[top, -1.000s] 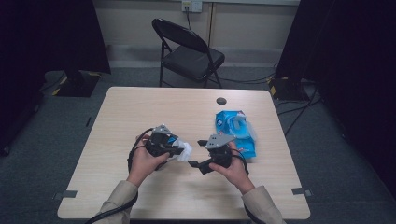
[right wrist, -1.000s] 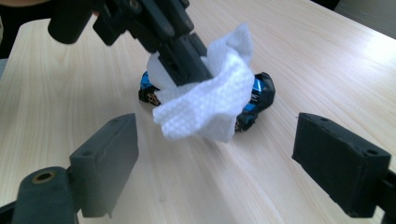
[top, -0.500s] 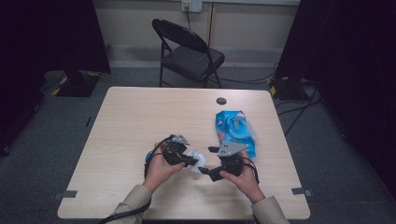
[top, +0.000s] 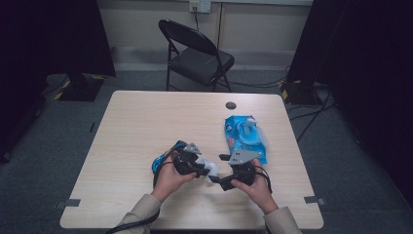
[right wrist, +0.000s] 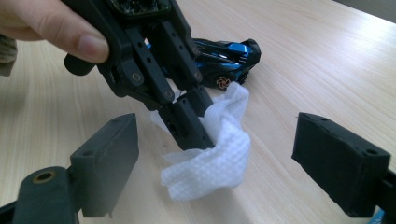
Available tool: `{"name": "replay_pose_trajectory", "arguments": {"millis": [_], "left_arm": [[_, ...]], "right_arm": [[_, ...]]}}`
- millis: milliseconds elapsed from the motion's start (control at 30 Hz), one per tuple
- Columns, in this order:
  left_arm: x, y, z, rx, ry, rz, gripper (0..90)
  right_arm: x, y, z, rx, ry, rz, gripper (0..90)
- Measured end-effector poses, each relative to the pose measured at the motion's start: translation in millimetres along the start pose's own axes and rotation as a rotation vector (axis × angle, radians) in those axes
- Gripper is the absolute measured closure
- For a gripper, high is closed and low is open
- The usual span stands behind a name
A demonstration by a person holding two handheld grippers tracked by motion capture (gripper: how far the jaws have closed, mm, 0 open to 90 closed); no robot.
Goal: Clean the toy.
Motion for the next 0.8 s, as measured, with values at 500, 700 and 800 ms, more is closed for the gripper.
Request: {"name": "replay_pose_trajectory", "arguments": {"millis": [500,700,800], "left_arm": [[-10.6,-11.3,1.0,0.006,0.023,0.002,52.1],[-14.9,-17.6,3.2,0.019,0.028,0.005,49.9],[-16.7,-22.5,2.6,0.019,0.03,0.006,47.8]], "right_arm": [[1.1,3.3,-0.1,0.002,0.01,-0.009,13.9],[1.1,4.8,0.7,0.007,0.014,-0.008,13.9],[2.7,7.4,3.2,0.015,0.018,-0.013,14.5]]}}
Point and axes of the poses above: each handheld gripper's, and its own axes: y roughly forward along the jaws, x roughly out of its top, z roughly to its left, the point moved 9 cm from there along y, roughly forward along the jaws, and after that the axes turned 4 degrees about -y, right-handed, at the moved point
